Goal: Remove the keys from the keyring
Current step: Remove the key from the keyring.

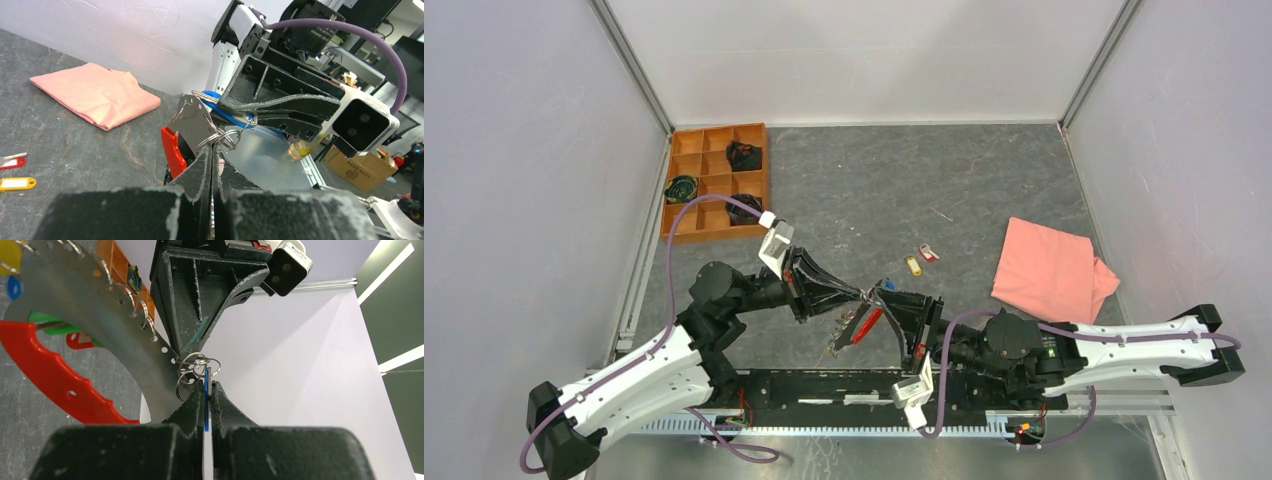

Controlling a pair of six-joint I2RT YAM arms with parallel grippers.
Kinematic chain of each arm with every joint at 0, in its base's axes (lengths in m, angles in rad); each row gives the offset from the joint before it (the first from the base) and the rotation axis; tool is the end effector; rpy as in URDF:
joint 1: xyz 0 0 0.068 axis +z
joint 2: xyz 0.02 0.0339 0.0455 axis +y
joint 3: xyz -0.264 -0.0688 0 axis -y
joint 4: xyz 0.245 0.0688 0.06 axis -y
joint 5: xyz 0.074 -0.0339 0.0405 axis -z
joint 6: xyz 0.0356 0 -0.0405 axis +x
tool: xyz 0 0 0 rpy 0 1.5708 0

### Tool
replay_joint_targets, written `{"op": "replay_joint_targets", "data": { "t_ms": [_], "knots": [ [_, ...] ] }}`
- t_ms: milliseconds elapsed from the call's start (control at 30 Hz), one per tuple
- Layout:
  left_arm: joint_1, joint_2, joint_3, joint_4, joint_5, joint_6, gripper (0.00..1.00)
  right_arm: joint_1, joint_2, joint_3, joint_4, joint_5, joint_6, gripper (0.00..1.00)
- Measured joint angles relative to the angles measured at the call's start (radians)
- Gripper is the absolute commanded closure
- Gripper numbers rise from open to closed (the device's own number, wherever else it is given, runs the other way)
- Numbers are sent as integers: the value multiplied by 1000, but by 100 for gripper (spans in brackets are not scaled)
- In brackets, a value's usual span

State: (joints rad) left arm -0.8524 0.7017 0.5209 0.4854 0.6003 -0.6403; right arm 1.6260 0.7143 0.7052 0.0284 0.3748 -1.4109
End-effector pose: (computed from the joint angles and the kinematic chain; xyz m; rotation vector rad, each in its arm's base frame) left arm 0.0959 -0.1403 0.3299 0.7351 1.3292 -1.6129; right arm 0.0035 0.1736 0.3463 -1.5083 0.3744 -0.1207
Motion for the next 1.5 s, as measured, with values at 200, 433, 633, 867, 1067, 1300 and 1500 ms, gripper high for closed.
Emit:
{"op": "replay_joint_targets", "data": {
  "t_ms": [200, 433, 633, 867, 1067, 1300, 1500],
  "knots": [
    [0, 3, 0, 29, -43, -82, 98, 0, 0, 0, -3, 1, 6, 99],
    [0, 18, 0, 63, -77, -169, 98, 0, 1, 0, 0, 16, 6, 99],
    [0, 19, 0, 83, -83, -193, 98, 0, 0, 0, 2, 27, 6, 99],
    [1, 13, -3, 97, -81, -191, 98, 0, -4, 0, 18, 48, 5, 99],
    [3, -2, -5, 101, -67, -171, 98, -4, -3, 1, 15, 54, 9, 99],
    [4, -11, -5, 99, -56, -130, 98, -19, 4, 23, 12, 55, 12, 99],
    [4, -11, -5, 78, -40, -74, 98, -37, 25, 47, 4, 58, 18, 99]
  ]
}}
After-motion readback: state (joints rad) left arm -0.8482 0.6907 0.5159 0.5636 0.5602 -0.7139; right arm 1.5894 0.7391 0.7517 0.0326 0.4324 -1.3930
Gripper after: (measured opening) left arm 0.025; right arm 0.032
